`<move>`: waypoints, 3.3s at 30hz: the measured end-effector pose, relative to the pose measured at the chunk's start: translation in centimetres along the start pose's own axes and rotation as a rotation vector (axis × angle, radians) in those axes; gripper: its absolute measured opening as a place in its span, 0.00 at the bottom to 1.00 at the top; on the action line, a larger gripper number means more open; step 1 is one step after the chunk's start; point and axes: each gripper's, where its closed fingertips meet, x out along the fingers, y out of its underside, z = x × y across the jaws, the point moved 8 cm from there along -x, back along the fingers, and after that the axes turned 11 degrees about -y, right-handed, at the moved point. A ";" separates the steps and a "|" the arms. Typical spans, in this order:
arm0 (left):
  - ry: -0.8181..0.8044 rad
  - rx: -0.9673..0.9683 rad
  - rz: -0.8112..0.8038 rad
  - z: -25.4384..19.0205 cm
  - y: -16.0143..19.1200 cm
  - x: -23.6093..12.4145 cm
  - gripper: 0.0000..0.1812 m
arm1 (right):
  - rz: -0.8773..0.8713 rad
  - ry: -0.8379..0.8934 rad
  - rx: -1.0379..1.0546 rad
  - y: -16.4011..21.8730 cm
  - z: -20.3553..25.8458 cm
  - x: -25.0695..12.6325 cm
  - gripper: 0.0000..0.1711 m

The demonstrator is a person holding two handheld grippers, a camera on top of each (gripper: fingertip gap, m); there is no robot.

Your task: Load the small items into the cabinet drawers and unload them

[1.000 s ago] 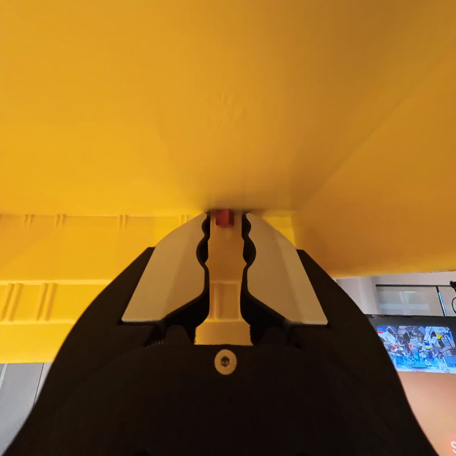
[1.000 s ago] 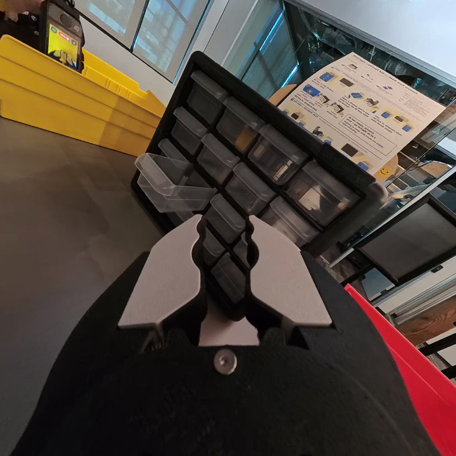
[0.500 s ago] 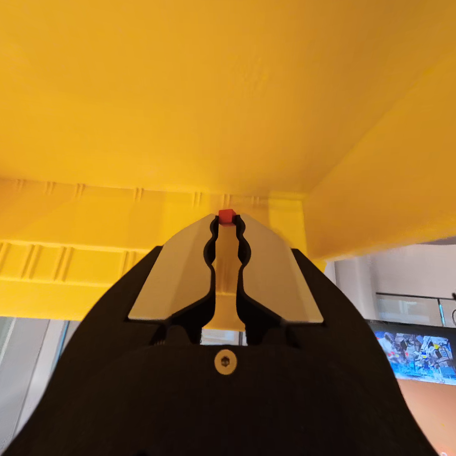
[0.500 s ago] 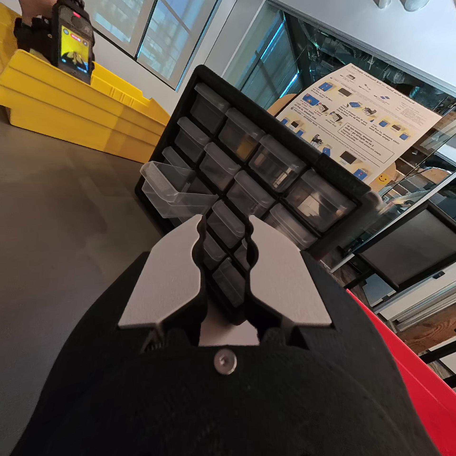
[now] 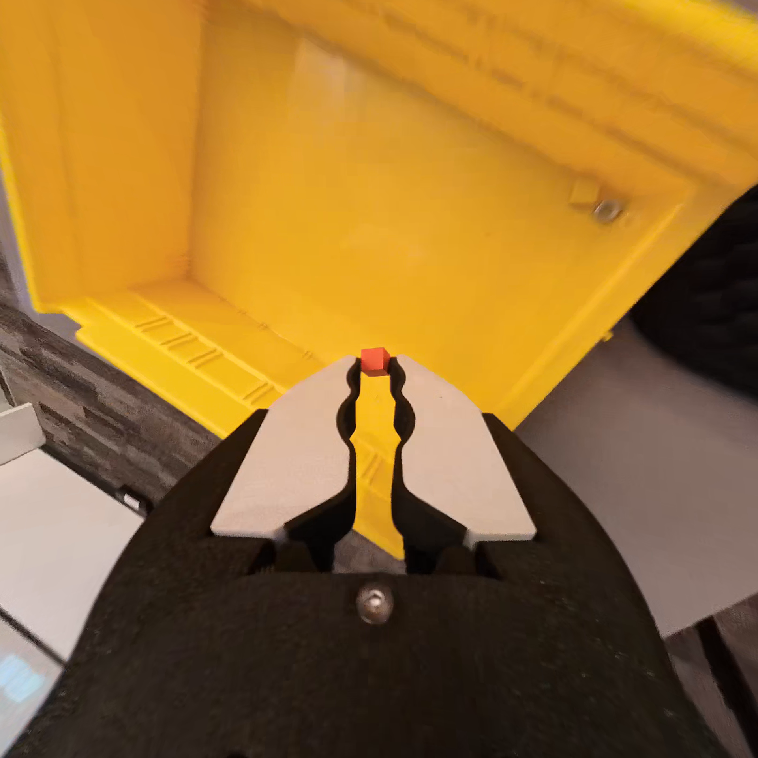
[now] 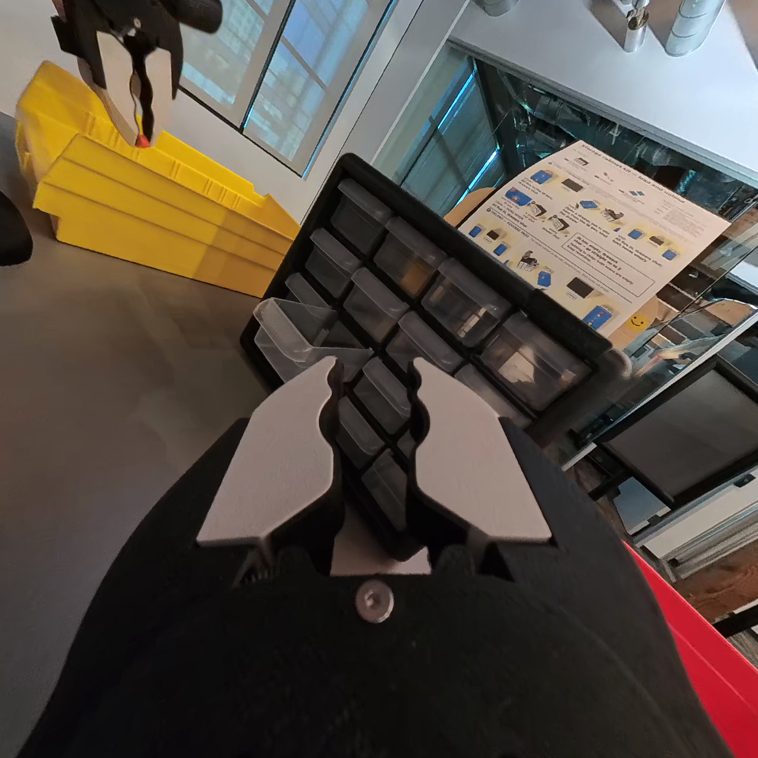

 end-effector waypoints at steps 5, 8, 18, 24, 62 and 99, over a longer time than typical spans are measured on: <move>-0.059 -0.092 -0.178 -1.2 -2.7 -2.9 0.07 | -0.023 0.012 0.012 -0.3 -0.2 -0.2 0.18; -0.081 -0.098 -0.242 -2.2 -4.4 -4.1 0.07 | -0.040 0.016 0.017 -0.6 -0.2 -0.5 0.18; 0.075 -0.164 -0.575 -3.9 -16.7 -8.1 0.07 | -0.056 0.050 0.024 -0.8 -0.6 -0.9 0.18; 0.057 -0.066 -0.558 -6.1 -24.2 -6.0 0.07 | -0.059 0.073 0.036 -0.6 -1.0 -1.2 0.17; 0.245 0.305 -0.298 -7.8 -30.4 -0.8 0.09 | -0.116 0.082 0.035 -1.7 -1.5 -2.2 0.17; -0.106 -0.706 -0.983 2.9 -14.9 -15.1 0.03 | 0.312 -0.003 0.206 1.1 5.5 9.2 0.01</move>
